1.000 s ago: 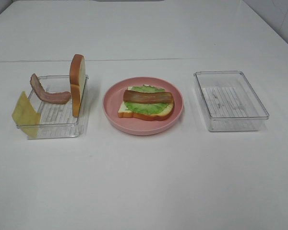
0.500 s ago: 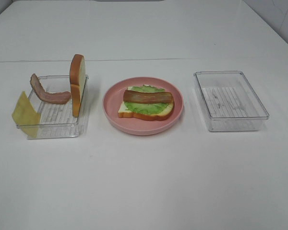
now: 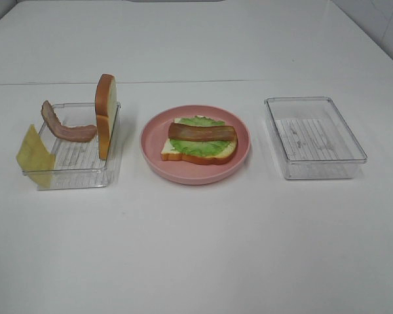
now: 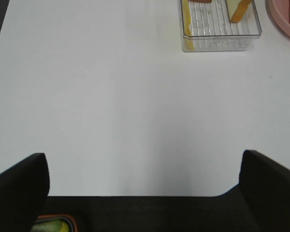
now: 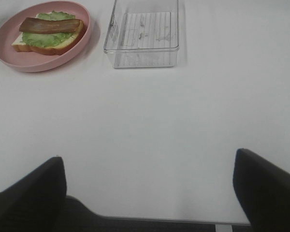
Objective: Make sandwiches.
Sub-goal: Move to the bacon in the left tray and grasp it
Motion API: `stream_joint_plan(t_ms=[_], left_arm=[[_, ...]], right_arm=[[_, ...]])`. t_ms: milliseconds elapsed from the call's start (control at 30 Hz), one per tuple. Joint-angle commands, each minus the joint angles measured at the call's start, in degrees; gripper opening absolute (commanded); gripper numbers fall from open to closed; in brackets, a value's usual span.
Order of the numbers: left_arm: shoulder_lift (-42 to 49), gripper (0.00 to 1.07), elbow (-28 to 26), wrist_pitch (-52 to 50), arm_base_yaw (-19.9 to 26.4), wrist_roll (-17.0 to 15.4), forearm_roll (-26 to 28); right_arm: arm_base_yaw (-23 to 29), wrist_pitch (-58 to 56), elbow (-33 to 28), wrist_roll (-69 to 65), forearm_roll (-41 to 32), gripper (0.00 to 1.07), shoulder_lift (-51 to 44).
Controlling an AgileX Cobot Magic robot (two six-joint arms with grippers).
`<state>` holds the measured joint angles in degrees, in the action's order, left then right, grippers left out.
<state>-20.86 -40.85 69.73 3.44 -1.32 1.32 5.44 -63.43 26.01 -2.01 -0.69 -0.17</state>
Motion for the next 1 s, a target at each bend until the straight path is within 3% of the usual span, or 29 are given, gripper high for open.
stream_joint_plan(t_ms=[33,67,167,233,267,333,433,500,533,700,1000], left_arm=[[-13.6,1.00,-6.5,4.9,0.1,-1.1,0.1],[-20.9,1.00,-9.9,4.9,0.1,-1.1,-0.1],[-24.5,1.00,-11.4,5.0,0.1,-1.1,-0.2],[-37.9,1.00,-19.3,5.7,0.1,-0.8,-0.5],[-37.9,1.00,-19.3,5.7,0.1,-0.8,-0.5],[-46.8,1.00,-25.2,5.7,0.1,-0.5,-0.5],[-49.8,1.00,-27.3,5.7,0.1,-0.4,-0.5],[-59.5,1.00,-35.3,5.7,0.1,0.7,-0.2],[-59.5,1.00,-35.3,5.7,0.1,0.7,-0.2],[-72.2,1.00,-47.0,5.7,0.1,1.3,0.1],[-87.5,1.00,-59.4,5.7,-1.9,1.3,-0.3]], right_arm=[[-0.1,0.5,-0.2,0.5,0.1,0.89,-1.5],[-0.1,0.5,-0.2,0.5,0.1,0.89,-1.5],[-0.1,0.5,-0.2,0.5,0.1,0.89,-1.5],[-0.1,0.5,-0.2,0.5,0.1,0.89,-1.5],[-0.1,0.5,-0.2,0.5,0.1,0.89,-1.5],[-0.1,0.5,-0.2,0.5,0.1,0.89,-1.5],[-0.1,0.5,-0.2,0.5,0.1,0.89,-1.5],[-0.1,0.5,-0.2,0.5,0.1,0.89,-1.5],[-0.1,0.5,-0.2,0.5,0.1,0.89,-1.5],[-0.1,0.5,-0.2,0.5,0.1,0.89,-1.4],[-0.1,0.5,-0.2,0.5,0.1,0.89,-1.4]])
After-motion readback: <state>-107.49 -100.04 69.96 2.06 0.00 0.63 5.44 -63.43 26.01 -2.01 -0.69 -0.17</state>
